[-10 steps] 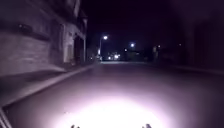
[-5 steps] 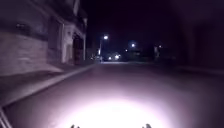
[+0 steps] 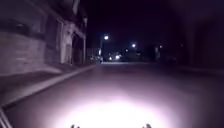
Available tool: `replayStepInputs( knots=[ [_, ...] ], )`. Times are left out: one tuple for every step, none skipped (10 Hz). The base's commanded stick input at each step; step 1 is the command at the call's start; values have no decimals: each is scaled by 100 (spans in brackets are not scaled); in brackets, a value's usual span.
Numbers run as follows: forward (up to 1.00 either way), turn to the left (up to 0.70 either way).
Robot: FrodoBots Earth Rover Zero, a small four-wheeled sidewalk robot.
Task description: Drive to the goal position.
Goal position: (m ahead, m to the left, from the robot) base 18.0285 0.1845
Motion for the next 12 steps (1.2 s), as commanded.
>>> replayStepInputs(
  knots=[
    [50, 0],
    [50, 0],
    [50, 0],
    [50, 0],
    [50, 0],
    [50, 0],
    [50, 0],
    [50, 0],
    [50, 0],
    [50, 0],
    [50, 0],
    [50, 0]
  ],
)
